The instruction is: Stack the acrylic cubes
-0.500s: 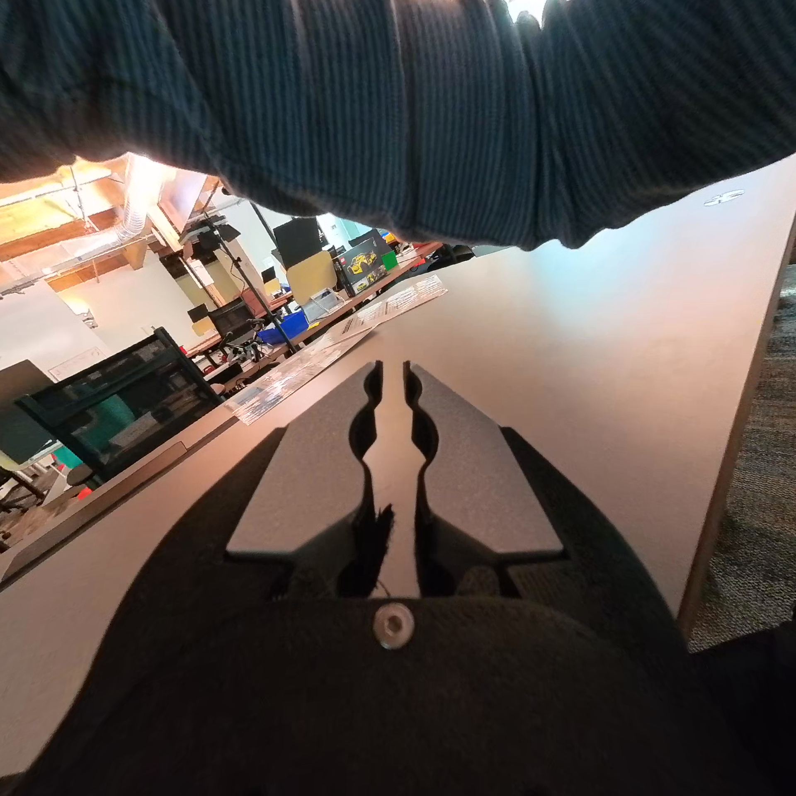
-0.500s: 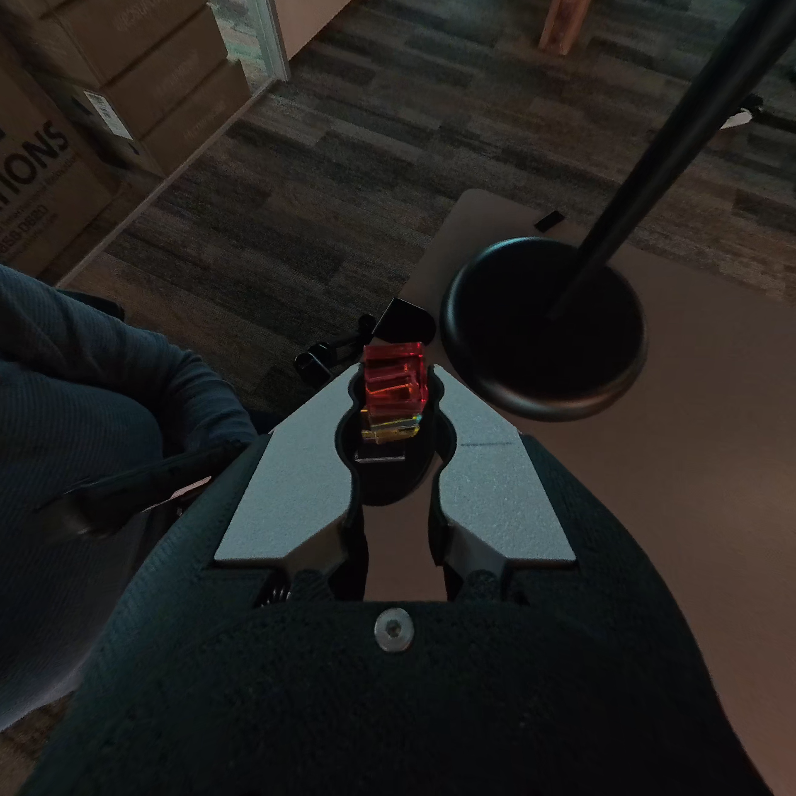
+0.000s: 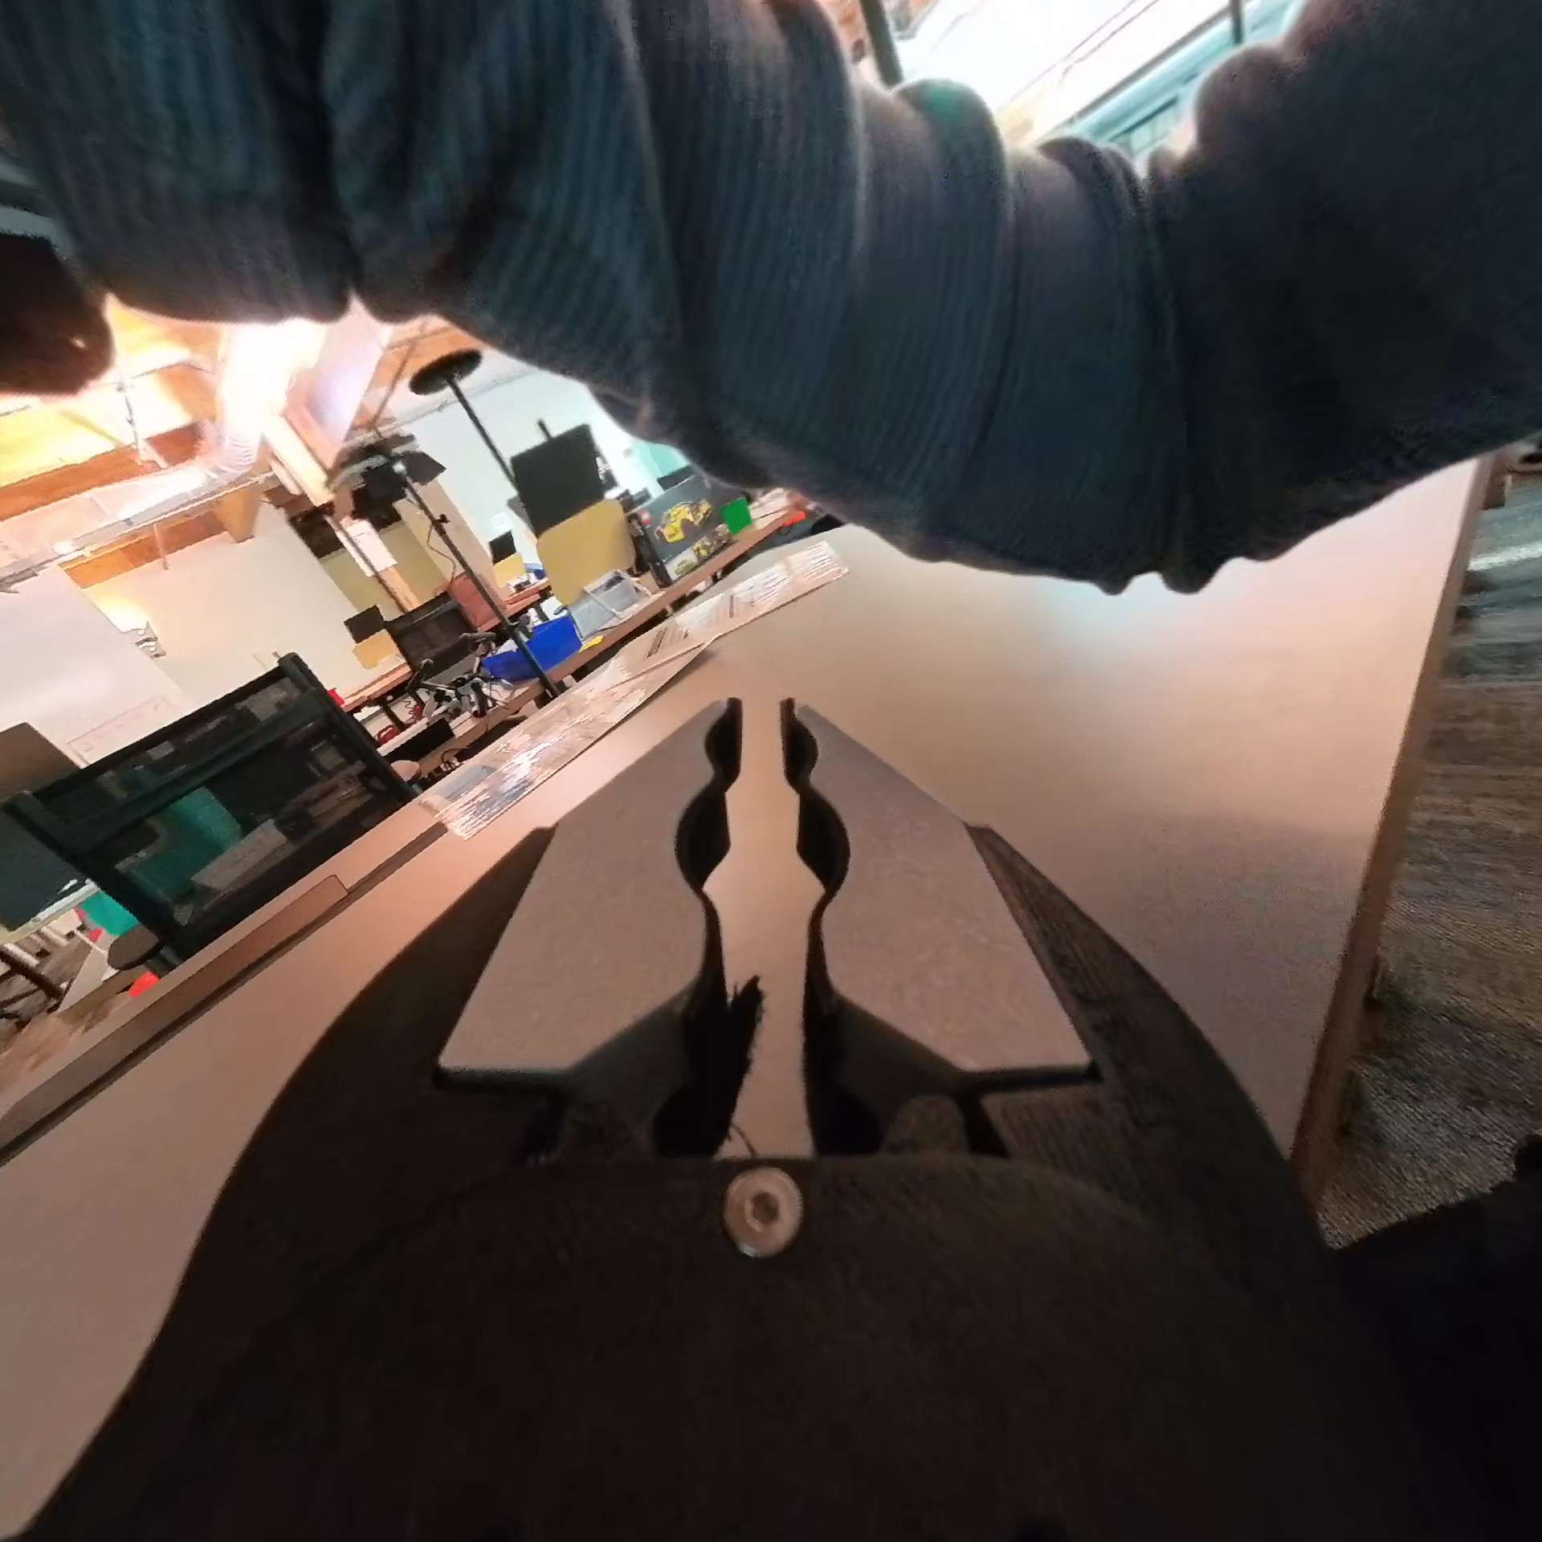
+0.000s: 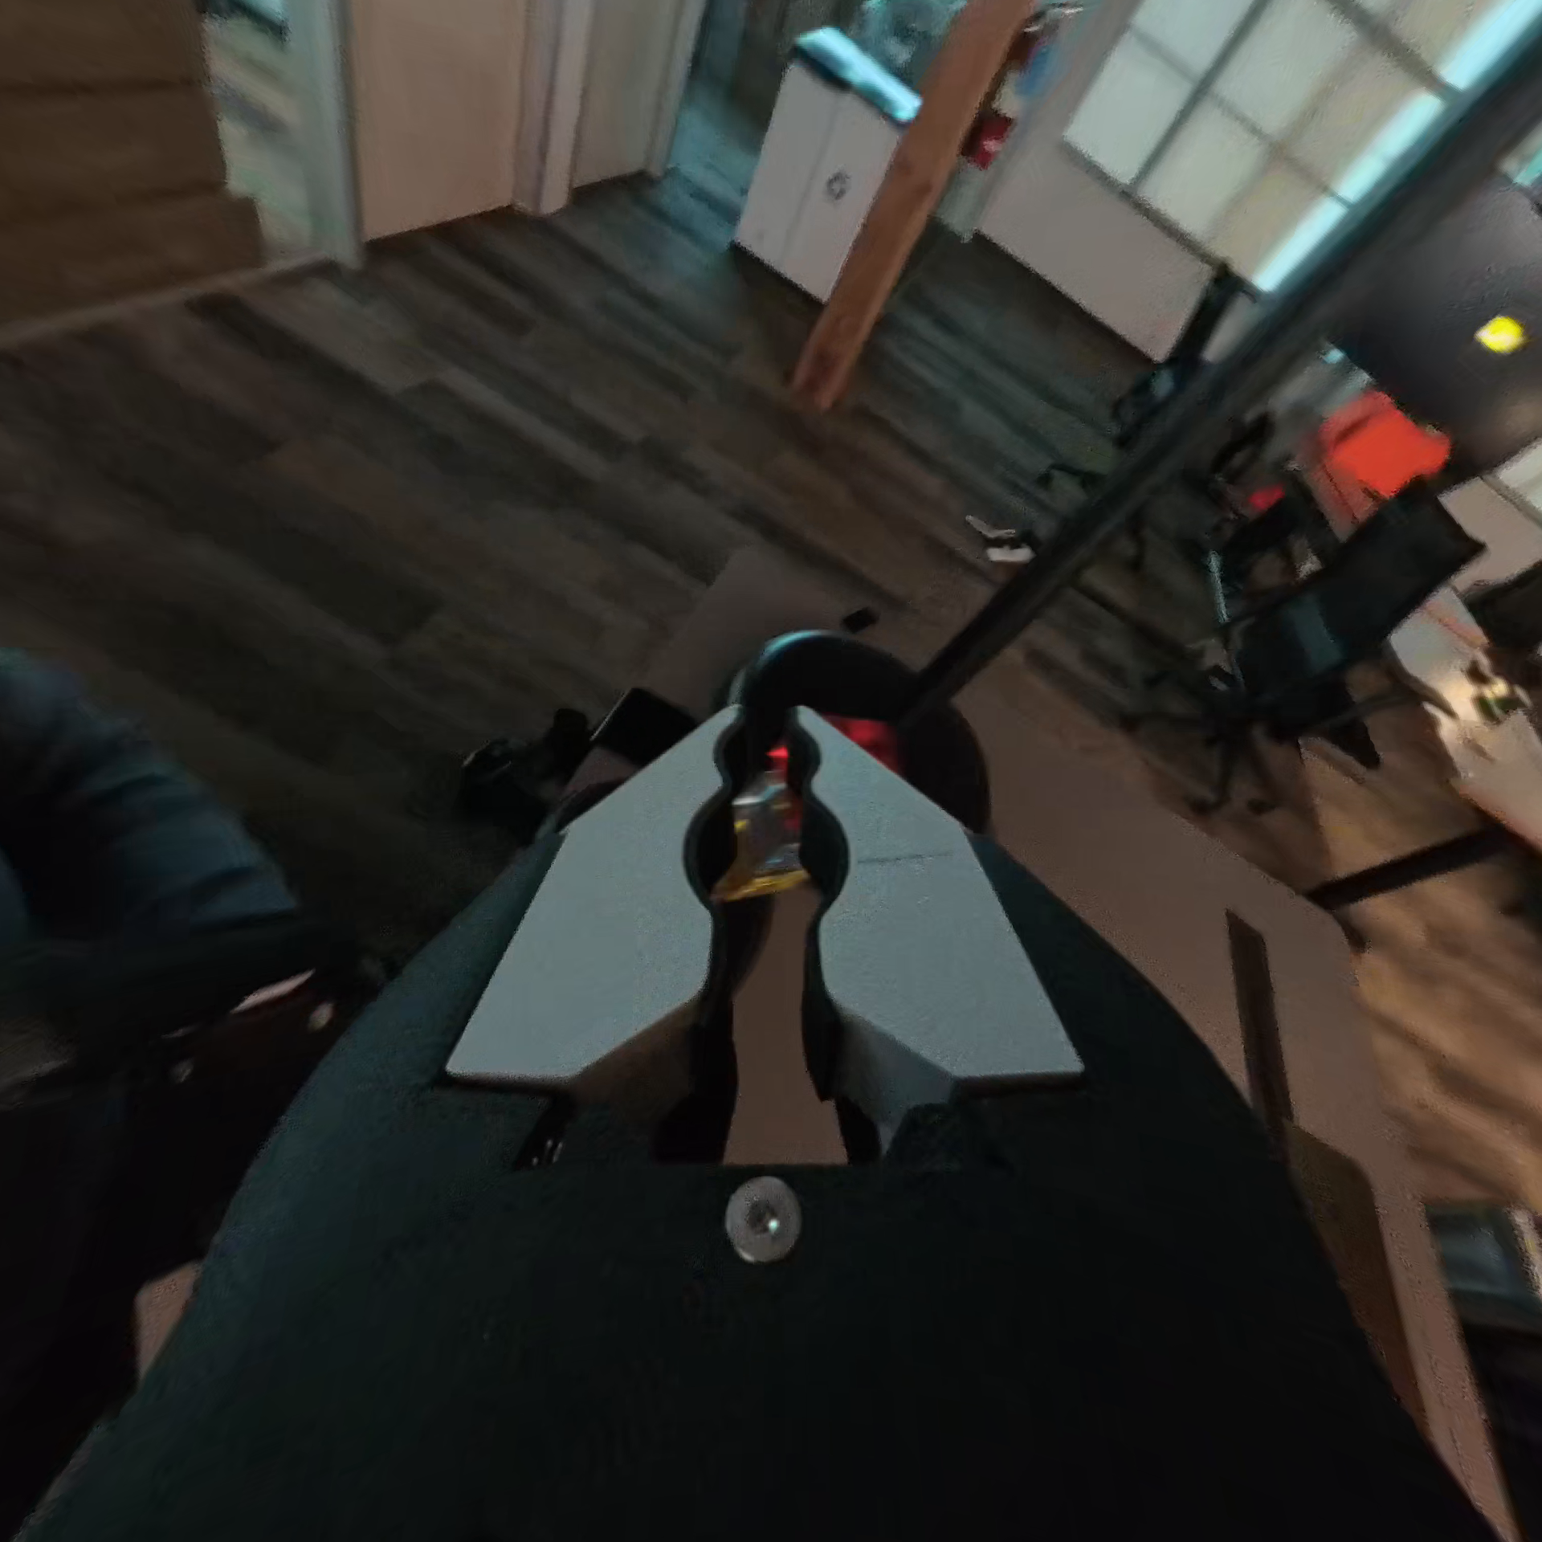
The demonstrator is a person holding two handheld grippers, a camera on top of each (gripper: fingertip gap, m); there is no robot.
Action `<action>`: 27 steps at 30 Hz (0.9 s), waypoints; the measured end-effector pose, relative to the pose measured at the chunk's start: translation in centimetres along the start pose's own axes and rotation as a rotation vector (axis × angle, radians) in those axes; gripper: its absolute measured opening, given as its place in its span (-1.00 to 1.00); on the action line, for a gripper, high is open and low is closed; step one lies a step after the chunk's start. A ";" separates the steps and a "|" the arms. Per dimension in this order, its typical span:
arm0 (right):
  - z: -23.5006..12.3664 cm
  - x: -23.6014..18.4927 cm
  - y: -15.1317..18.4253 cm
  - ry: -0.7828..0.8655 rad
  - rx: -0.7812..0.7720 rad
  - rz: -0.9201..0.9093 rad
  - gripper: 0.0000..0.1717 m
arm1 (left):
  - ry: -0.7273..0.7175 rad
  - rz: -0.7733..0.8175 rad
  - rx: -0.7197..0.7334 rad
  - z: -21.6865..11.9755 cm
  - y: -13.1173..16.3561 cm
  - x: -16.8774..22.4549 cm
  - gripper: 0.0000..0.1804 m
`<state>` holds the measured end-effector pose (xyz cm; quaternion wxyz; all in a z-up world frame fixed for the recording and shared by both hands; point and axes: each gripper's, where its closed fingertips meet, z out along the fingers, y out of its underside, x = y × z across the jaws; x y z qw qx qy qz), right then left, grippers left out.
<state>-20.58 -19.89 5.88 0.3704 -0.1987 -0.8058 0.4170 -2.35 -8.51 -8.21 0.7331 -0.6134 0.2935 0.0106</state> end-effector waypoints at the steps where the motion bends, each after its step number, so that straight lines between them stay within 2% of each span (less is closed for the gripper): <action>1: 0.6 -1.8 0.8 -0.036 -0.054 -0.046 -0.99 | 0.021 0.012 0.000 0.0 0.0 0.4 -0.92; 5: 3.5 -6.2 5.7 -0.089 -0.282 -0.264 -1.00 | 0.117 0.100 0.010 0.0 -0.2 2.6 -0.99; 8: 4.4 -7.3 8.6 -0.095 -0.361 -0.421 -1.00 | 0.137 0.168 0.034 -0.3 -0.7 3.6 -1.00; 10: 4.1 -7.9 9.3 -0.110 -0.334 -0.408 -1.00 | 0.113 0.182 0.108 -1.3 -2.2 3.9 -1.00; 13: 2.2 -7.4 9.2 -0.065 -0.195 -0.298 -1.00 | 0.068 0.049 0.192 -4.4 -4.9 4.2 -1.00; 16: -0.2 -5.1 9.8 0.103 -0.001 -0.128 -1.00 | -0.236 0.051 0.150 -9.0 -6.3 -0.1 -1.00; 19: -2.3 -2.1 13.1 0.307 0.149 0.131 -1.00 | -0.540 -0.051 0.087 -15.0 -6.9 -6.3 -1.00; 21: -3.2 -0.5 16.7 0.427 0.134 0.253 -1.00 | -0.662 -0.162 -0.046 -17.9 -5.1 -9.7 -1.00; 23: -4.1 0.3 19.0 0.489 0.132 0.339 -1.00 | -0.732 -0.237 -0.244 -19.9 -1.8 -12.1 -1.00; 27: -5.2 0.6 20.6 0.499 0.155 0.458 -1.00 | -0.678 -0.403 -0.475 -20.1 2.6 -12.7 -1.00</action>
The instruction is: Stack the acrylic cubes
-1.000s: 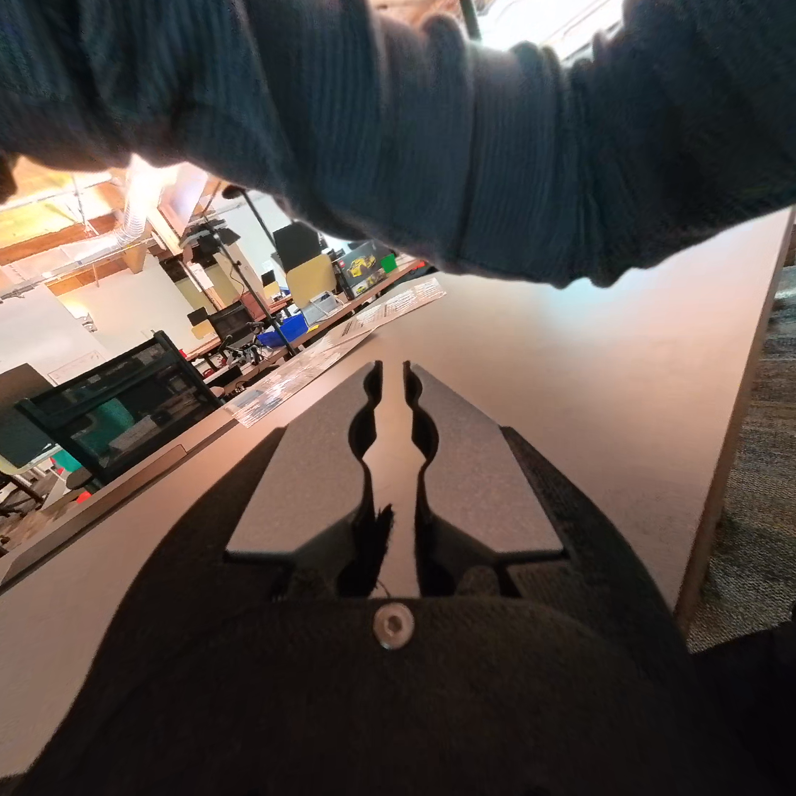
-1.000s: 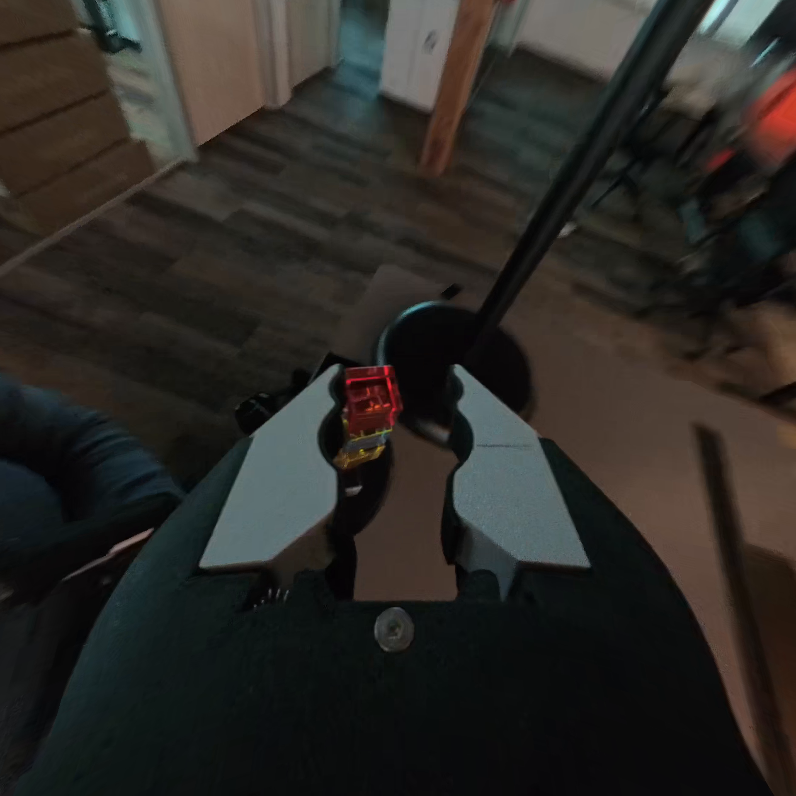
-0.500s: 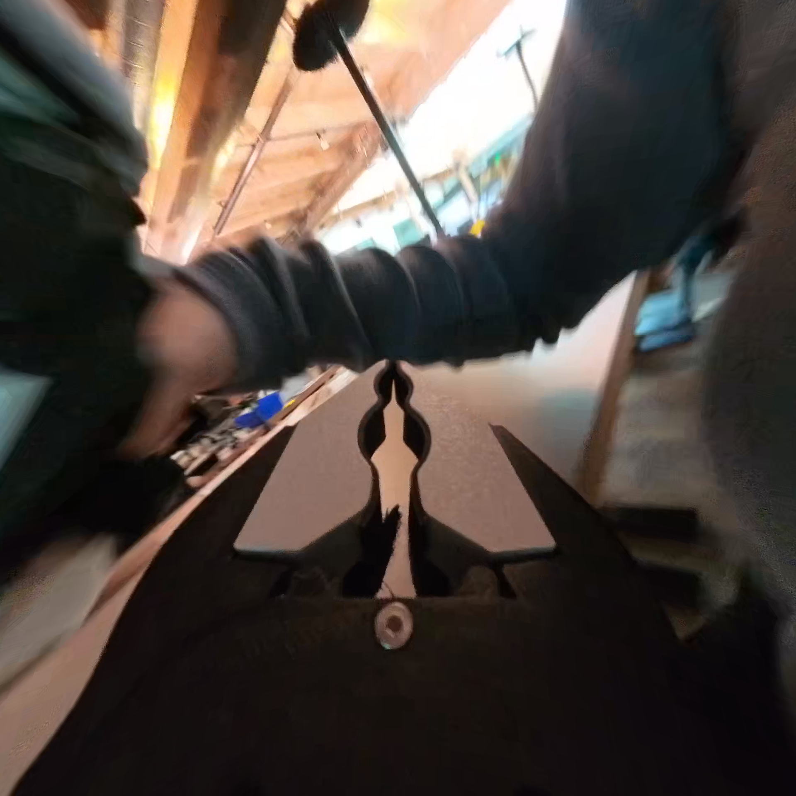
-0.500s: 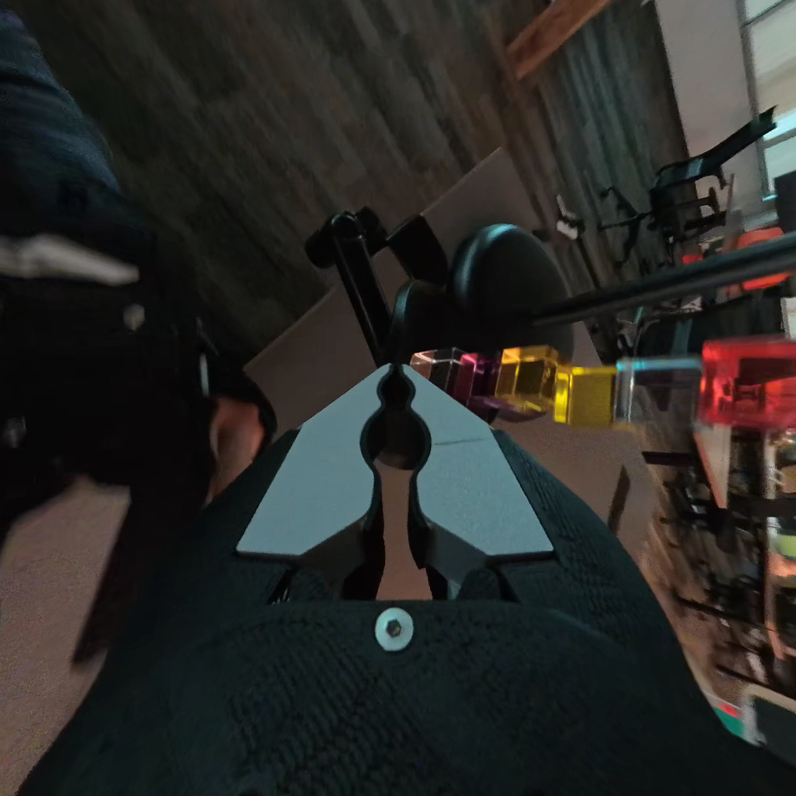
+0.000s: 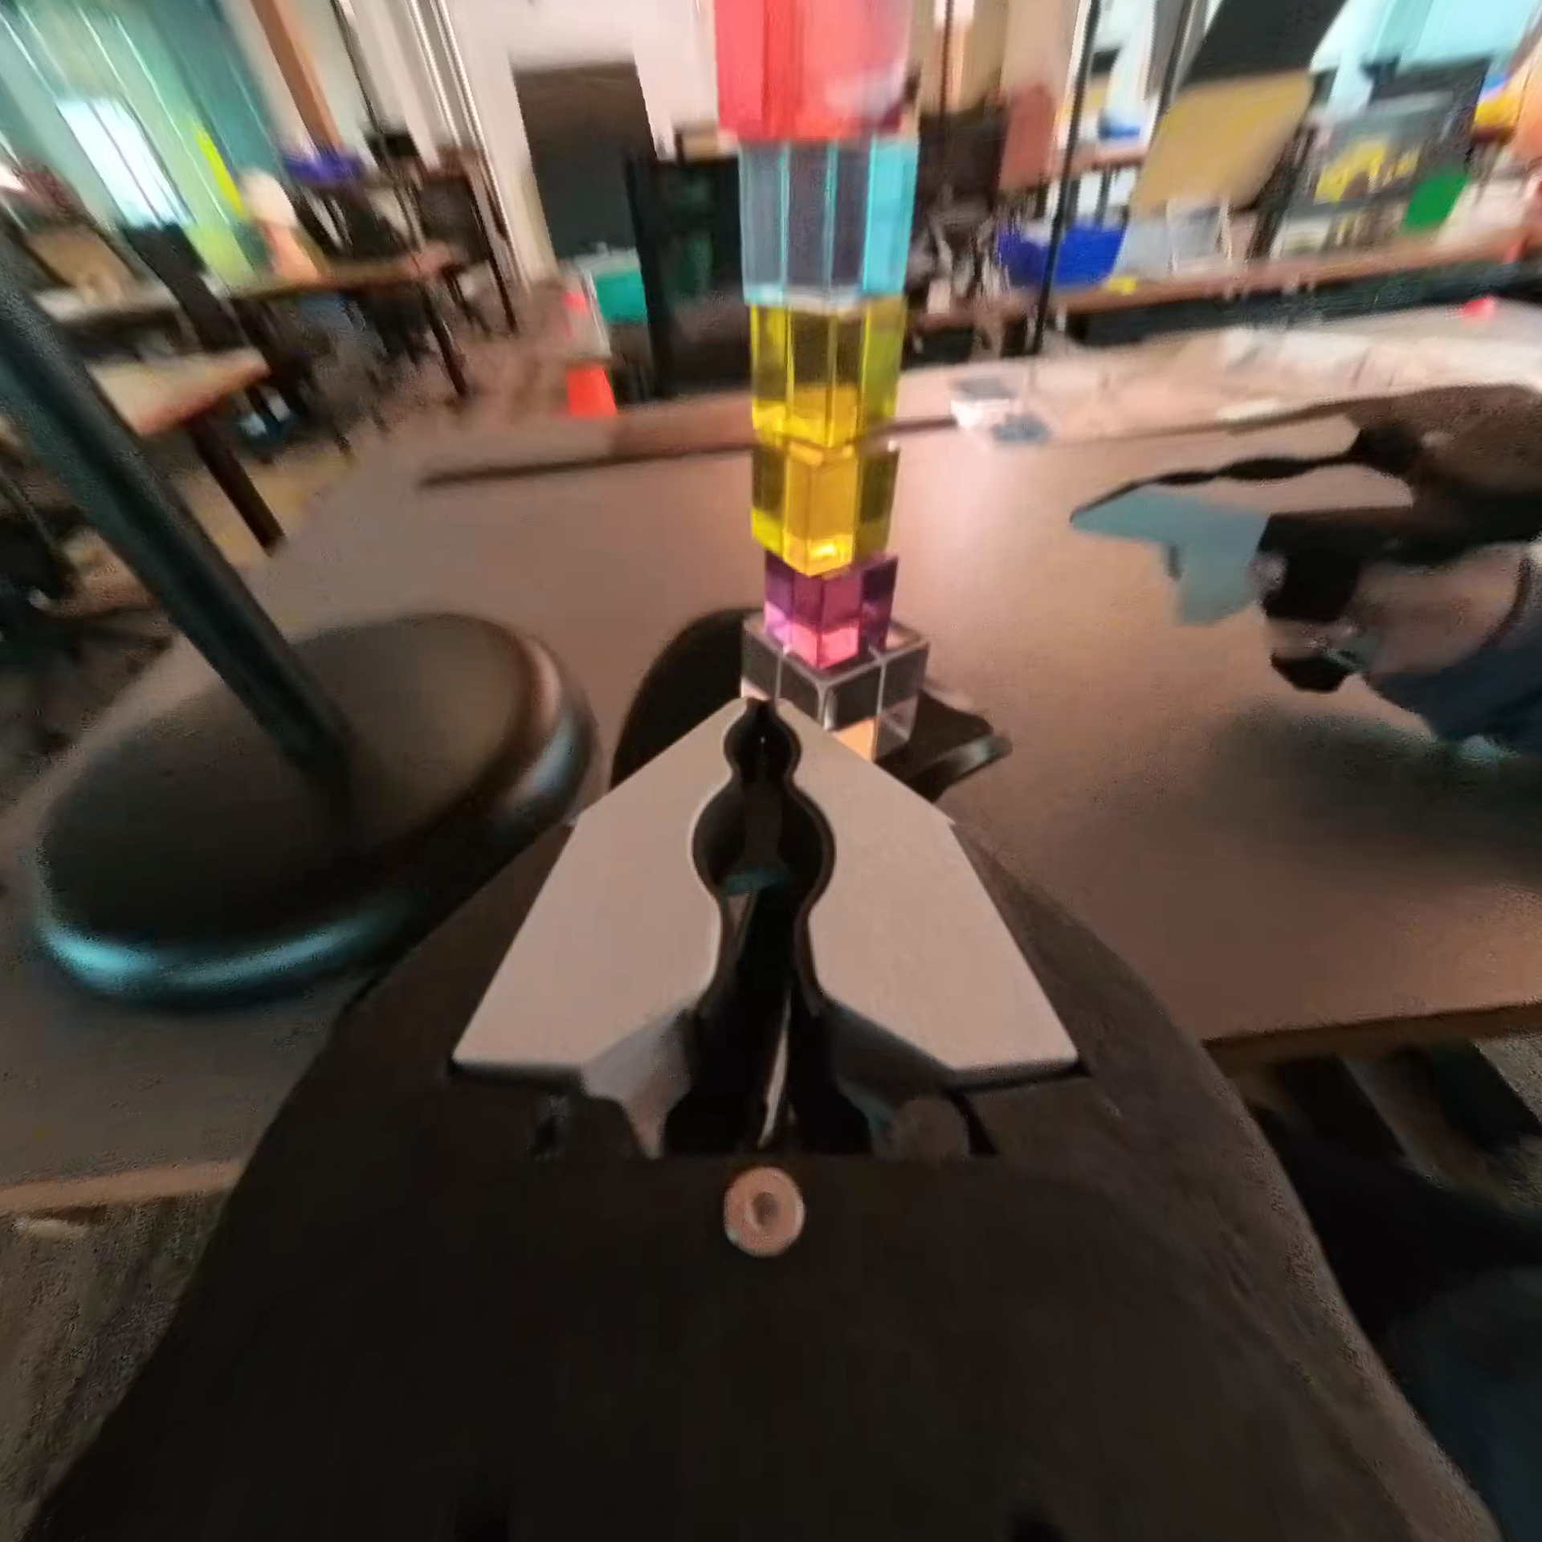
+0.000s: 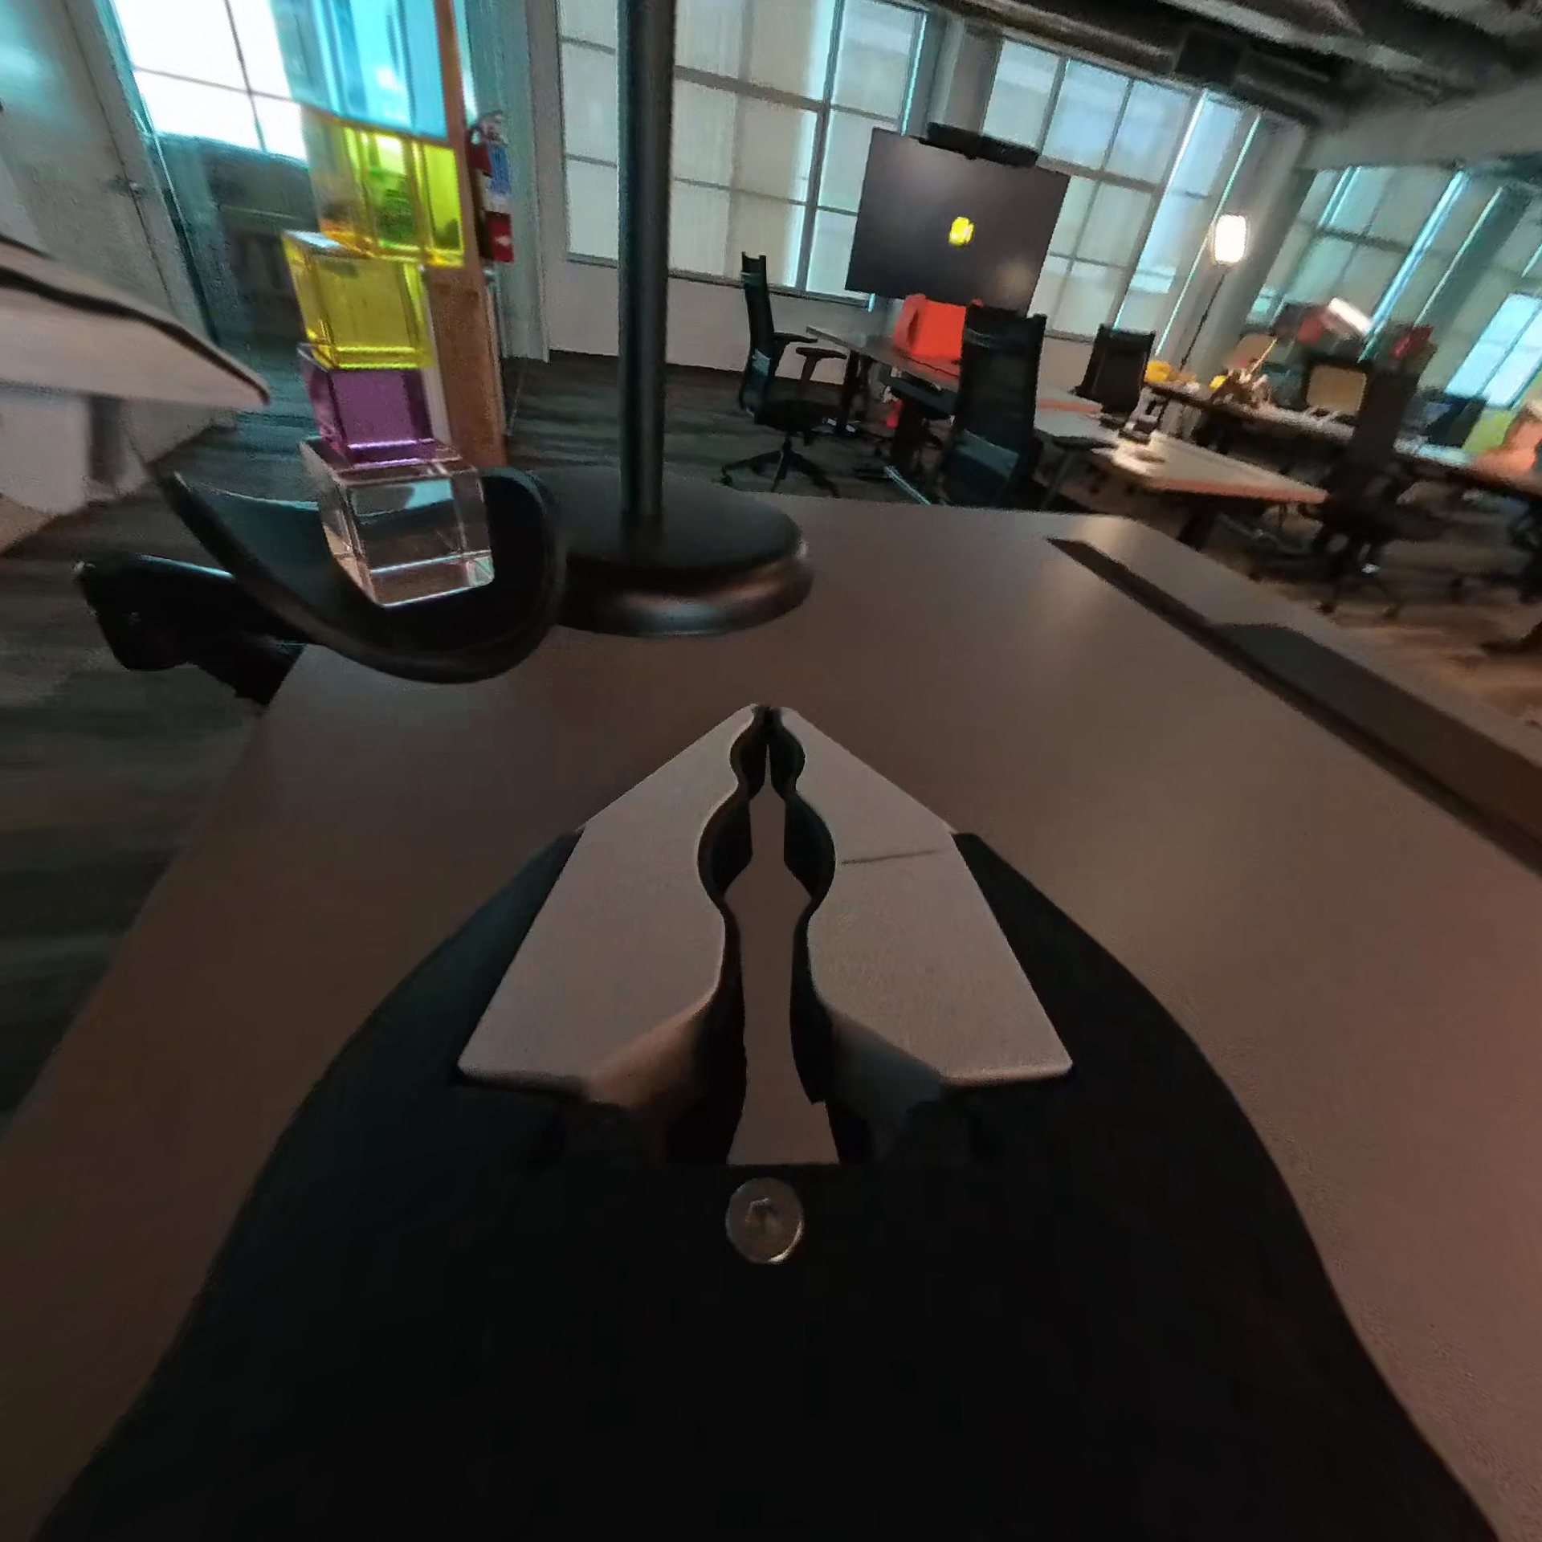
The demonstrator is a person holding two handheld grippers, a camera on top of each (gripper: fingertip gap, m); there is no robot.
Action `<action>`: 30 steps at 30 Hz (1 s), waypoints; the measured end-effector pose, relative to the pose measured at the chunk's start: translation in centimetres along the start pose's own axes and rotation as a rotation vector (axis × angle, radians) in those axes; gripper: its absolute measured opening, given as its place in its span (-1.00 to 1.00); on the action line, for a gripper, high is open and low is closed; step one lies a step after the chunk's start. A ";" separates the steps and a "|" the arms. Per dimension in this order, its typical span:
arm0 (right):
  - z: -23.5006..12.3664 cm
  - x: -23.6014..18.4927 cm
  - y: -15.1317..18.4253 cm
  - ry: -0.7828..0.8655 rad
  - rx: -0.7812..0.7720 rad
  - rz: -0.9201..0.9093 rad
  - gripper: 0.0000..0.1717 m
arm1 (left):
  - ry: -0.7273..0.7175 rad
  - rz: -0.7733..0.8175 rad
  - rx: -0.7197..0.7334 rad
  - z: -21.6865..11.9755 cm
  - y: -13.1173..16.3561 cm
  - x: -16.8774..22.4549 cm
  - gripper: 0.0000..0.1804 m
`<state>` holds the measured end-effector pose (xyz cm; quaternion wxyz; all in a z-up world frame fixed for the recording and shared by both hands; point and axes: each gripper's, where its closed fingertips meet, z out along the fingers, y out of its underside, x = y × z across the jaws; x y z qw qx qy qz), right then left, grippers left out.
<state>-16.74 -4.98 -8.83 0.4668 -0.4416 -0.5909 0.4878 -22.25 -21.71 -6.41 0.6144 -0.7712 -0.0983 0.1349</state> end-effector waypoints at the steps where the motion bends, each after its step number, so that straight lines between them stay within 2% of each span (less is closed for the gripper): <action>1: -0.1 -0.1 0.4 -0.006 -0.013 0.019 -1.00 | 0.011 -0.004 -0.053 0.5 0.7 0.1 -1.00; 4: -0.2 -0.8 1.4 -0.024 -0.054 0.024 -1.00 | -0.003 0.020 -0.154 1.4 1.9 0.1 -1.00; 9: -0.2 -1.8 2.3 -0.034 -0.125 0.013 -1.00 | 0.029 0.012 -0.197 2.3 1.6 1.0 -1.00; 18: 0.8 -2.4 4.0 -0.062 -0.253 0.146 -1.00 | 0.052 0.026 -0.210 4.1 -0.1 2.7 -1.00; 23: 1.8 -2.8 4.4 -0.091 -0.280 0.221 -0.98 | 0.086 0.039 -0.212 5.3 -0.7 3.8 -1.00; 30: 1.8 -2.7 4.5 -0.103 -0.287 0.257 -0.98 | 0.055 0.068 -0.220 5.8 -0.7 3.5 -1.00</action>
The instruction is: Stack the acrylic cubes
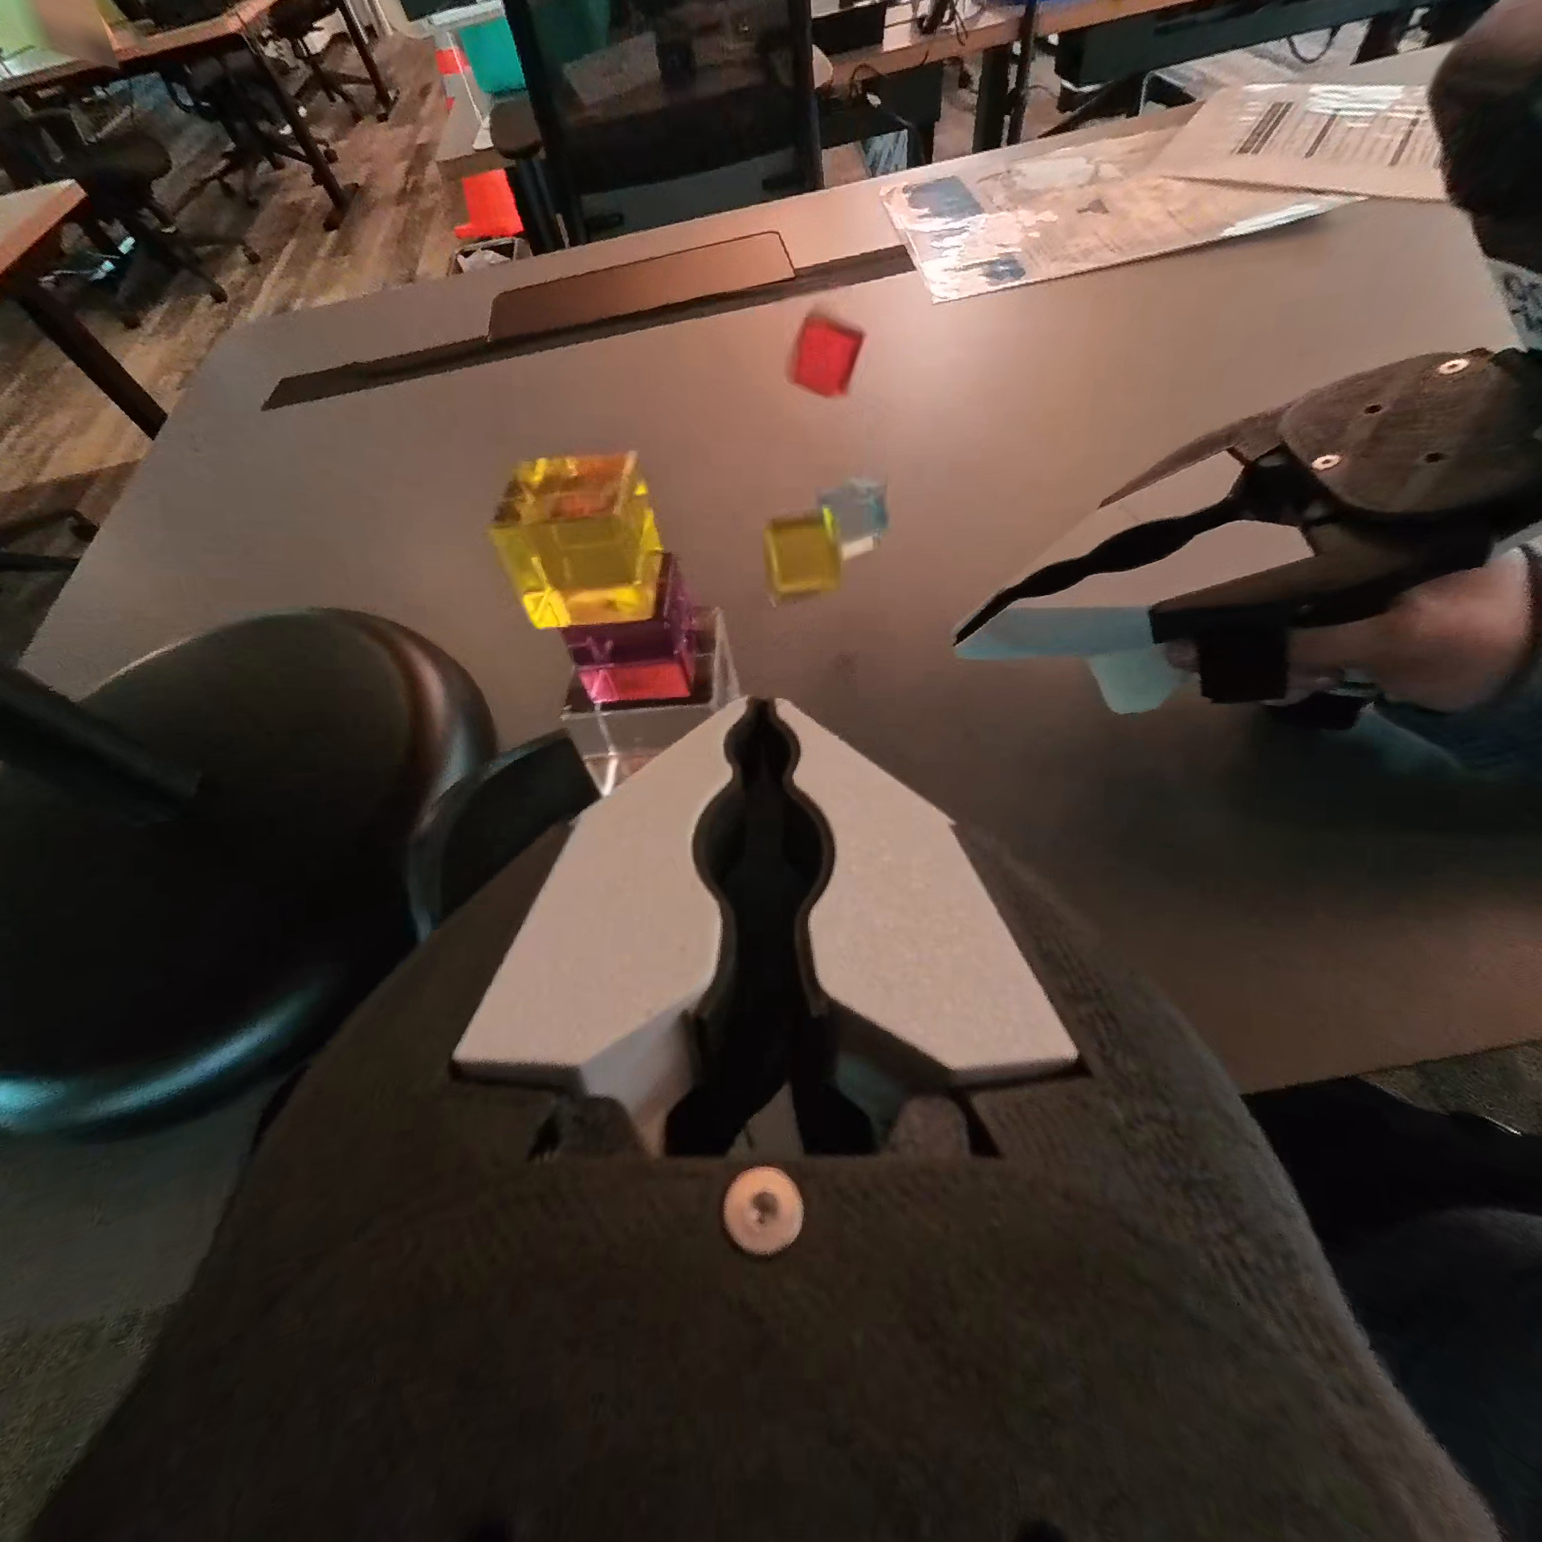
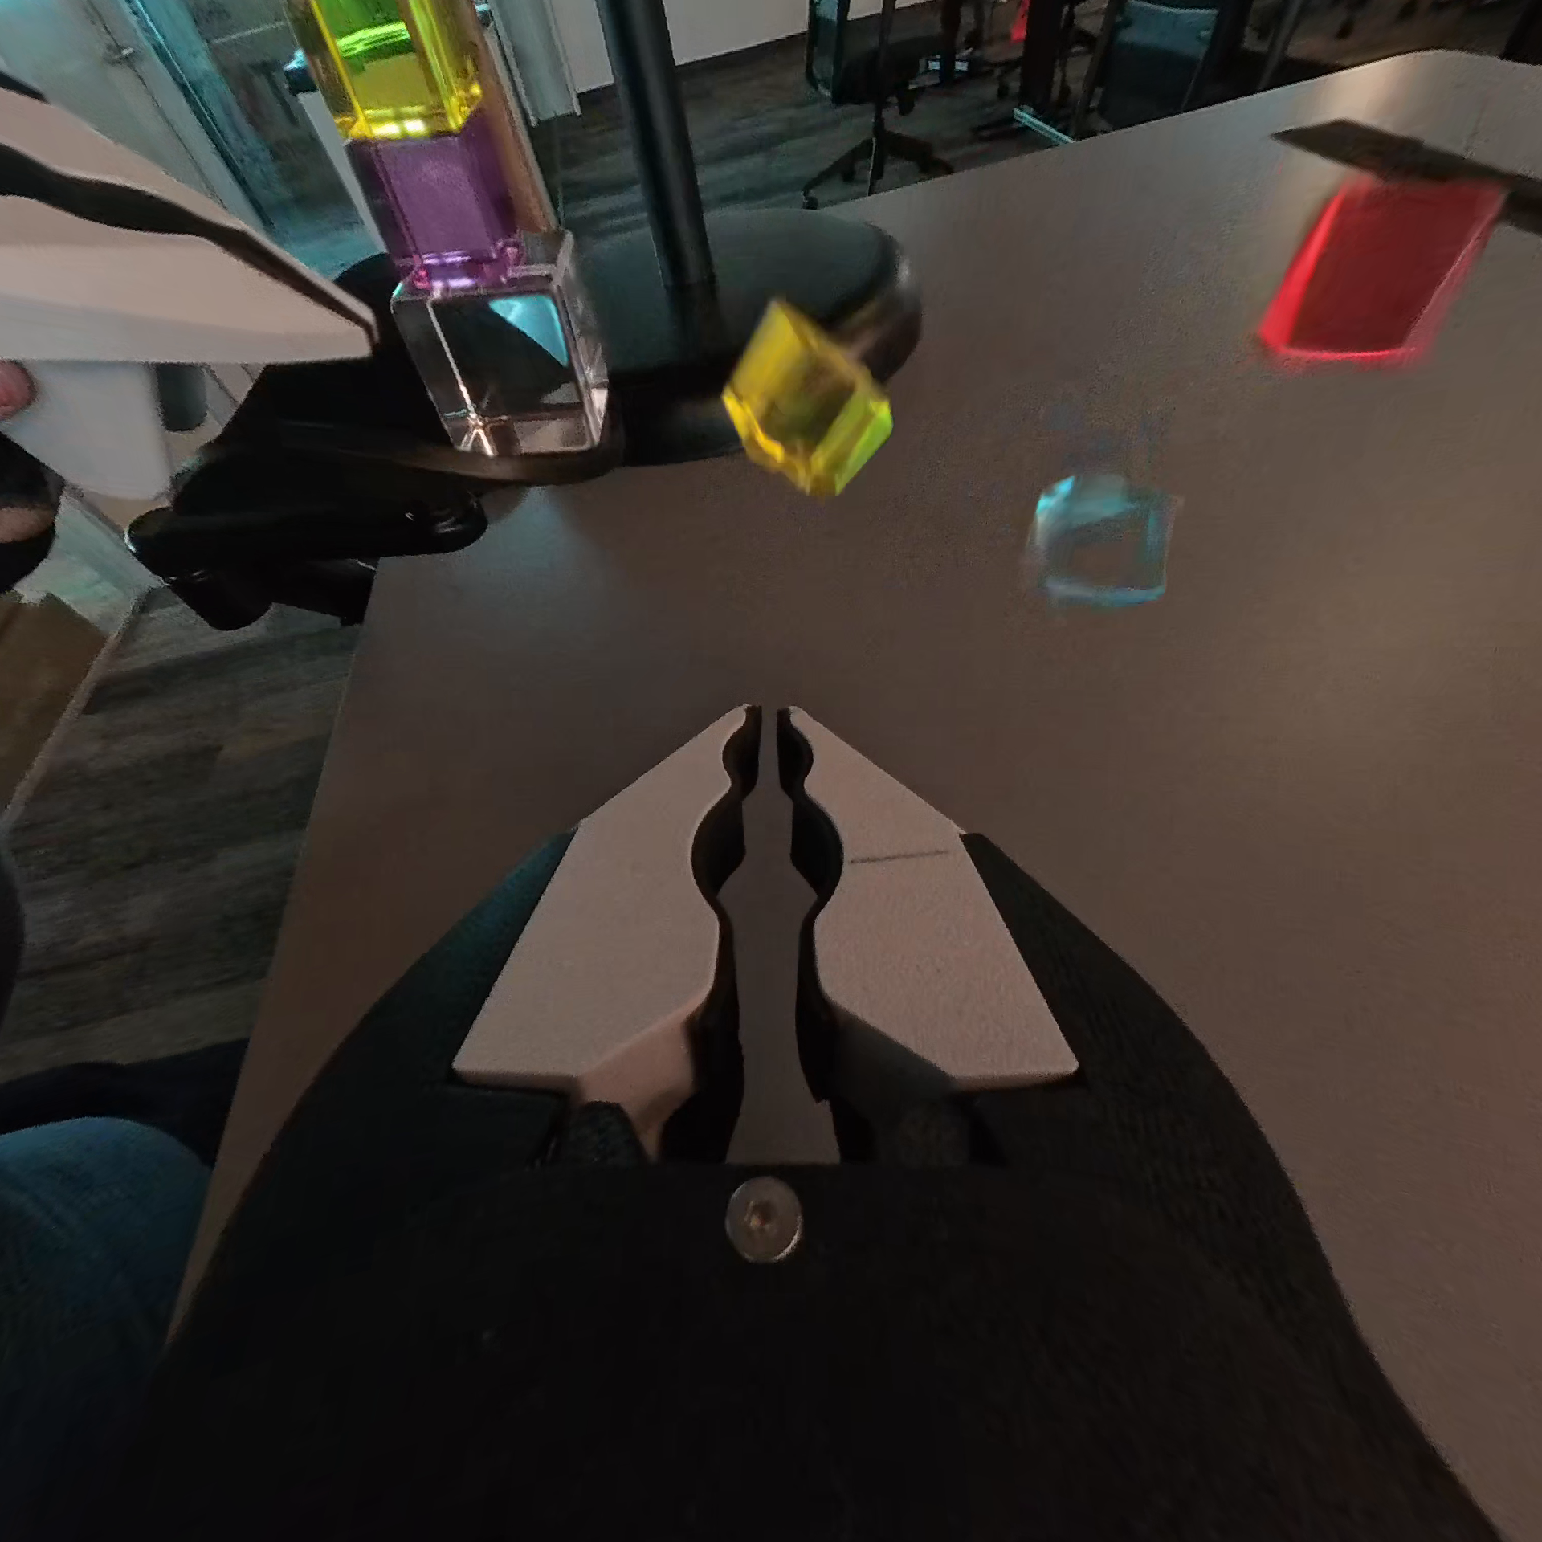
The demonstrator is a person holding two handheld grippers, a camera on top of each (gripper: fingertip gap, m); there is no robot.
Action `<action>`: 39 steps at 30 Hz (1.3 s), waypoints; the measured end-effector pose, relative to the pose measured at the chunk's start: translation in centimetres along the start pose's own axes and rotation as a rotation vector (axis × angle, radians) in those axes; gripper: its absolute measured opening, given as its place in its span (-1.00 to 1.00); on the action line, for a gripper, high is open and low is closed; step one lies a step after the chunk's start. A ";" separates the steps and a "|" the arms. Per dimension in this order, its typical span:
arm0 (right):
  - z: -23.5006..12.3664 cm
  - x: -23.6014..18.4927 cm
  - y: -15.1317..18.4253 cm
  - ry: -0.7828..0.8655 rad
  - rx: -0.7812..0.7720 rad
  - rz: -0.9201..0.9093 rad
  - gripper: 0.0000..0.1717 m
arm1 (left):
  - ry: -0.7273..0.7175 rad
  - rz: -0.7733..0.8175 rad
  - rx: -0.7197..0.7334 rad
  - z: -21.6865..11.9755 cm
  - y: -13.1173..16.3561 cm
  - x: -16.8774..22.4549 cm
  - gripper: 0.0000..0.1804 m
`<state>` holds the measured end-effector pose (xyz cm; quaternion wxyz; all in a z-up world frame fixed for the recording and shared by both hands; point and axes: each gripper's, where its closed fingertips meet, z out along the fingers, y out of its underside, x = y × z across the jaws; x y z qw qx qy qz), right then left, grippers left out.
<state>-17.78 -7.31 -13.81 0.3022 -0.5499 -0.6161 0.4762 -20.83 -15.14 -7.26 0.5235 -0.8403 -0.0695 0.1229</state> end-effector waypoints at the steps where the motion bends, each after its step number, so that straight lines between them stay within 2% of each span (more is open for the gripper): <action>1: 0.0 0.0 0.0 -0.003 0.003 0.002 -0.98 | -0.014 0.000 0.008 -0.3 0.1 -0.3 -1.00; 4: -0.1 0.0 -0.1 -0.016 0.008 0.005 -0.98 | -0.037 -0.032 0.069 -1.5 -0.1 -1.3 -1.00; 9: -0.8 0.2 -1.3 -0.005 0.092 -0.057 -0.98 | -0.104 -0.081 0.258 -3.9 -1.2 -3.4 -1.00; 13: -1.7 0.0 -2.6 0.033 0.199 -0.158 -0.98 | -0.116 -0.115 0.328 -4.8 -1.7 -3.9 -0.60; 16: -2.8 -0.1 -4.0 0.100 0.328 -0.268 -0.96 | -0.093 -0.147 0.380 -5.2 -2.3 -4.1 -0.44; 18: -3.4 -0.3 -4.7 0.148 0.393 -0.355 -0.96 | -0.020 -0.189 0.392 -5.0 -2.7 -3.6 -0.35; 20: -3.8 -0.6 -5.0 0.173 0.420 -0.410 -0.96 | 0.035 -0.208 0.348 -4.1 -2.5 -3.1 -0.26; 22: -3.9 -0.8 -5.1 0.174 0.435 -0.430 -0.96 | 0.020 -0.190 0.257 -2.6 -1.7 -3.2 -0.20; 26: -3.6 -0.2 -4.8 0.165 0.414 -0.386 -0.96 | -0.011 -0.150 0.074 0.1 -0.3 -3.5 -0.18; 29: -3.8 0.2 -5.0 0.152 0.423 -0.341 -0.95 | -0.005 -0.129 -0.012 1.3 0.3 -3.3 -0.23; 34: -3.4 0.2 -4.8 0.127 0.401 -0.329 -0.83 | -0.019 -0.100 -0.037 1.6 0.3 -3.1 -0.30; 39: -3.3 0.0 -4.9 0.122 0.400 -0.335 -0.81 | -0.027 -0.075 -0.070 1.8 0.8 -3.0 -0.43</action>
